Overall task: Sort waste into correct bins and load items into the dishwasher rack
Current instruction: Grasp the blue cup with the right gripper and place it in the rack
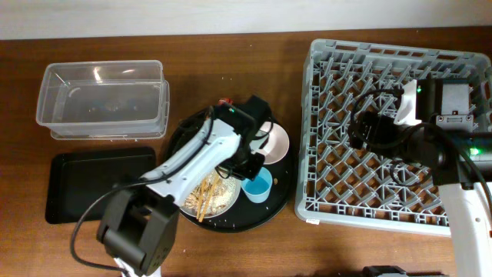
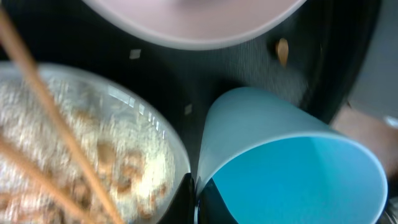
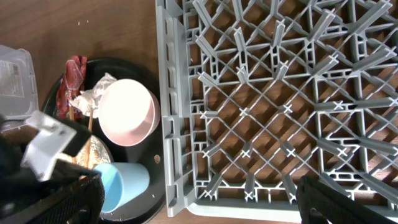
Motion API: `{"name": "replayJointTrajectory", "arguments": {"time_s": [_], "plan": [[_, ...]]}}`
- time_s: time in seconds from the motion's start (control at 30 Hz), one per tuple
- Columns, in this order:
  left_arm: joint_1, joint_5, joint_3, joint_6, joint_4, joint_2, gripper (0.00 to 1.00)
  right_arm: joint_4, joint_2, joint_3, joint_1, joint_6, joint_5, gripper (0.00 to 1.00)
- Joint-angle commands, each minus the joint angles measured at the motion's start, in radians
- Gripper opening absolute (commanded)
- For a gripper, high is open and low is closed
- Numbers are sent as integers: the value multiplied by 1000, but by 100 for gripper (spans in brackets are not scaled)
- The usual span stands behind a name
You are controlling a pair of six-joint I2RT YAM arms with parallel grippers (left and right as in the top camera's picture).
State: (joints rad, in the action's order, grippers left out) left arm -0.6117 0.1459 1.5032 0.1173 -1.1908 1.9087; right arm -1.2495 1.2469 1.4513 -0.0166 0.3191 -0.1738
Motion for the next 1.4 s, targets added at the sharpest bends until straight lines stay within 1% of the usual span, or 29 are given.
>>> {"name": "replayJointTrajectory", "arguments": {"time_s": [0.0,0.07,0.1,0.17,0.2,0.23,0.27,0.3,0.33,0.4,0.47,0.57,0.63,0.7,0.73,0.8,0.87,0.9,0.93,0.97,1.0,1.03,1.07,1.1,1.13,1.17,1.2,1.27,1.37], "plan": [[117,44,65,2,-26,-171,0,-3,0,20,-5,11,1,98],[227,152,65,-13,-17,-265,0,-4,0,20,-4,10,-4,98],[283,293,65,-56,-8,-298,0,0,1,20,-3,-55,-79,98],[391,713,65,-200,34,-320,0,9,3,20,-3,-238,-325,100],[433,864,64,-241,50,-318,0,20,3,20,-3,-295,-432,95],[462,999,65,-247,74,-318,0,44,3,20,-3,-378,-612,87],[467,1120,65,-247,100,-318,0,63,5,20,-1,-430,-720,85],[467,1233,65,-247,127,-318,0,100,5,20,8,-447,-796,84],[467,1303,65,-247,136,-318,0,132,5,20,18,-457,-845,84],[467,1374,65,-246,136,-318,0,176,5,20,44,-566,-1021,84],[467,1381,65,-246,135,-318,0,205,5,20,83,-637,-1115,84],[457,1411,65,-235,135,-318,0,290,6,20,157,-636,-1106,98],[441,1411,65,-235,132,-318,0,368,15,20,199,-566,-1005,99],[417,1411,65,-235,122,-318,0,414,38,20,227,-538,-982,99],[412,1407,65,-236,124,-318,0,418,50,20,243,-523,-985,93],[410,1375,65,-236,127,-318,0,424,61,20,285,-500,-985,72],[410,1373,65,-236,129,-318,0,422,61,20,290,-492,-977,59],[410,1370,65,-236,130,-318,13,413,55,20,287,-487,-936,57],[412,1329,65,-235,137,-318,84,395,34,21,264,-458,-842,57],[412,1281,65,-235,137,-318,99,375,10,21,235,-446,-783,56],[412,1226,65,-235,137,-318,99,352,-17,21,192,-418,-716,55],[412,1152,65,-235,137,-318,99,299,-69,21,92,-353,-595,55],[412,1113,65,-235,138,-318,99,259,-96,21,21,-316,-518,55],[412,1088,65,-235,141,-318,99,204,-118,21,-58,-302,-444,55],[412,1049,65,-235,150,-318,99,106,-130,21,-206,-301,-335,55],[412,1038,65,-235,152,-318,99,69,-122,21,-254,-289,-283,55],[412,1038,65,-235,154,-318,99,10,-101,21,-317,-227,-150,55],[412,1038,65,-235,154,-318,99,-82,-19,21,-393,-51,122,56],[412,1038,65,-235,154,-318,99,-134,121,21,-404,13,214,56]]}}
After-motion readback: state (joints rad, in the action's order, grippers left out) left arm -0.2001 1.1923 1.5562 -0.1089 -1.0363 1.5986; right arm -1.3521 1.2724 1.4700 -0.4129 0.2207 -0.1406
